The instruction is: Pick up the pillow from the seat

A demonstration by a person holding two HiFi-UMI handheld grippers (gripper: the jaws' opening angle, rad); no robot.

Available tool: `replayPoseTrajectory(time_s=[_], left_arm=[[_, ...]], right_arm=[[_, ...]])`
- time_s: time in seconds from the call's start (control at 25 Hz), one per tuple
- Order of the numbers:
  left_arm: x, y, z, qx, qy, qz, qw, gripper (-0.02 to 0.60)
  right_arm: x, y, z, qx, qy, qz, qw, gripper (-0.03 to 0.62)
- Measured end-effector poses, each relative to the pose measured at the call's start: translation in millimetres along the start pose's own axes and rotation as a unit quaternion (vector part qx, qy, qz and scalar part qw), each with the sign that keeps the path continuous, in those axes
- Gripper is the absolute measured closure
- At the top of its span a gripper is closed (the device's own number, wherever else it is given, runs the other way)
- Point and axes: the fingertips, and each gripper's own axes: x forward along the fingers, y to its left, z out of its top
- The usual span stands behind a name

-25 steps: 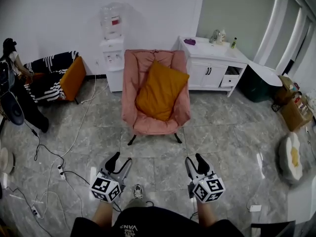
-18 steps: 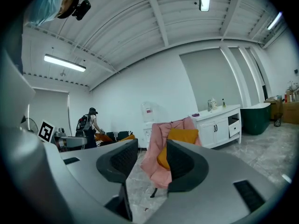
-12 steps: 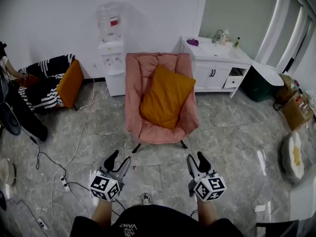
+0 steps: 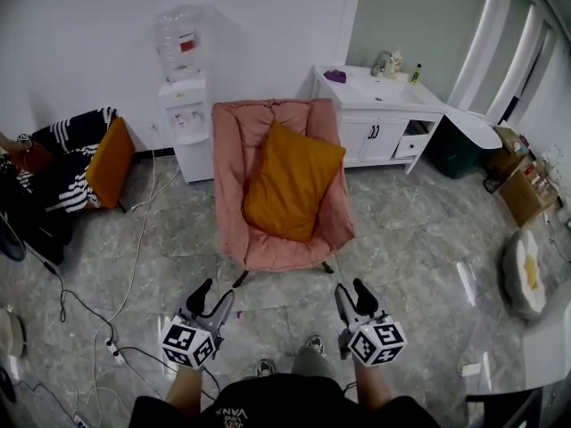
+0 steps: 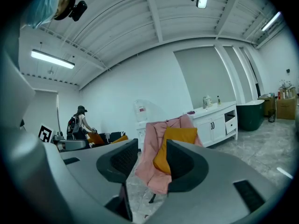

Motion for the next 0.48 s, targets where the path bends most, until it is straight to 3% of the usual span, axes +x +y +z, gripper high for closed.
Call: replayPoseTrajectory(time_s=[0.48], left_arm=[[120.1,8.3,20.4,-0.006,-0.001,0.03,0.9995,0.356]], right_arm=[[95.4,-89.1,35.3,-0.005,0.014,0.033,0.999,0.415]])
